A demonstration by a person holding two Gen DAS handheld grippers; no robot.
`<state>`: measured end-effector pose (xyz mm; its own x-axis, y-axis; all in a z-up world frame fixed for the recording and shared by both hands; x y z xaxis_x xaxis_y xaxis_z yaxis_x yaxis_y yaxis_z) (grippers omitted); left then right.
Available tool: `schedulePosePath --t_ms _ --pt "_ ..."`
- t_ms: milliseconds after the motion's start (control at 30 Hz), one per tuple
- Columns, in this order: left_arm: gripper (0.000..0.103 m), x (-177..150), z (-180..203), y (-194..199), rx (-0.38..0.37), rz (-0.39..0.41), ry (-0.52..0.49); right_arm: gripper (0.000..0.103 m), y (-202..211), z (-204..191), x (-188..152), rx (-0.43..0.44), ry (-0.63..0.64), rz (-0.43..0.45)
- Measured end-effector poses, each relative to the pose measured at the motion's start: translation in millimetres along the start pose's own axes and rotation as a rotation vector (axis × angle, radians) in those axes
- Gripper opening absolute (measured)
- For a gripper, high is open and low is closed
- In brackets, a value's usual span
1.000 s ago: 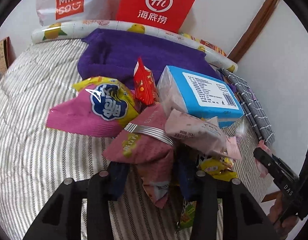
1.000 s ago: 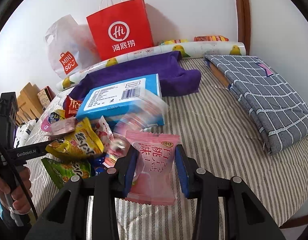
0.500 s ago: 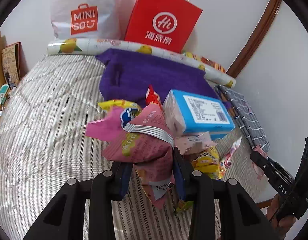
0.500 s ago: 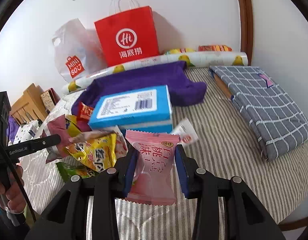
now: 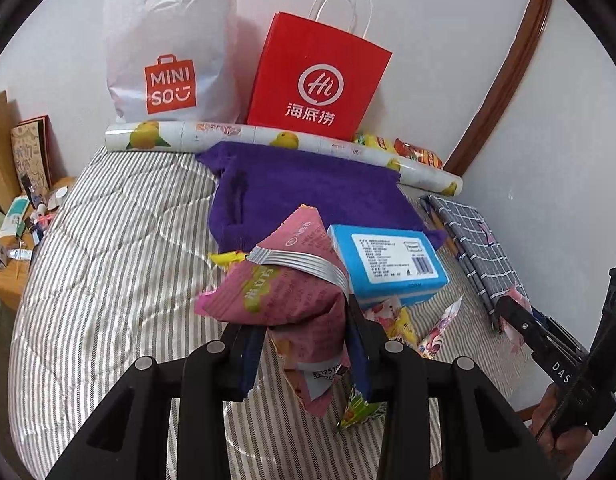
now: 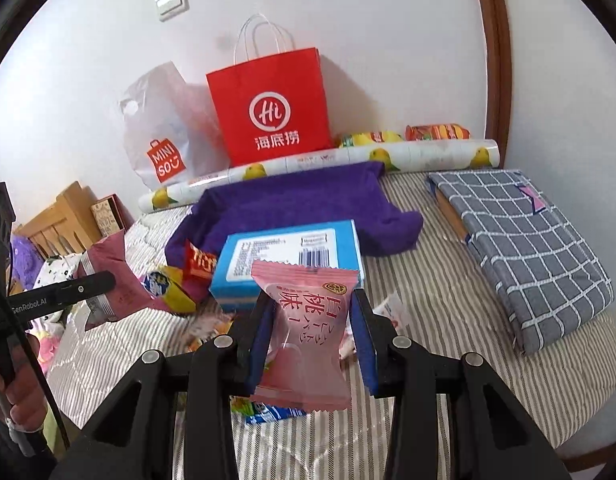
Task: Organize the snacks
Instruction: 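Carry both held packets over the purple towel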
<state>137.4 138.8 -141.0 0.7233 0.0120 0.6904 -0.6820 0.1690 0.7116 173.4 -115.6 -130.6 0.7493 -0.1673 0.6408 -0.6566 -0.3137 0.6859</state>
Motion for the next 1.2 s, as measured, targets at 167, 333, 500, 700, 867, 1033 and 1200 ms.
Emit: schedulePosePath --t_ms 167,333,500,700,867,1033,1200 --pt "0.035 12.8 1.8 2.0 0.006 0.007 -0.013 0.038 -0.5 -3.9 11.5 0.002 -0.001 0.012" --pt "0.035 28.1 2.9 0.2 0.005 0.013 -0.022 0.038 -5.4 -9.9 27.3 -0.007 0.01 0.022" --pt "0.035 47.8 5.2 -6.9 0.007 0.015 -0.036 0.038 -13.1 -15.2 47.2 -0.016 0.023 0.036" --pt "0.035 71.2 7.4 -19.0 0.025 0.012 -0.077 0.037 -32.1 -15.5 73.7 -0.021 0.016 0.035" --pt "0.035 86.5 5.5 -30.1 0.011 0.01 -0.086 0.037 -45.9 -19.1 90.7 -0.017 0.015 0.041" --pt "0.035 101.0 2.3 -41.3 -0.002 0.005 -0.096 0.037 -59.6 -24.5 100.8 -0.015 0.027 0.044" --pt "0.035 114.7 -1.2 -52.5 -0.018 -0.001 -0.103 0.037 -75.1 -27.9 109.0 -0.014 0.032 0.042"
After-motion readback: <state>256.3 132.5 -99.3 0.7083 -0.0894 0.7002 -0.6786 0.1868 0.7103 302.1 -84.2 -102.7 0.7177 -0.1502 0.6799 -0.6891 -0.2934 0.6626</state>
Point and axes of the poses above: each gripper's, at about its wrist camera, not at the fingertips, and y roughly against the way its jaws point, z to its right, x to its top, the point moved 4 cm from there along -y, roughly the way its jaws point, and after that the axes turned 14 degrees about -y, right-handed, at the moved point
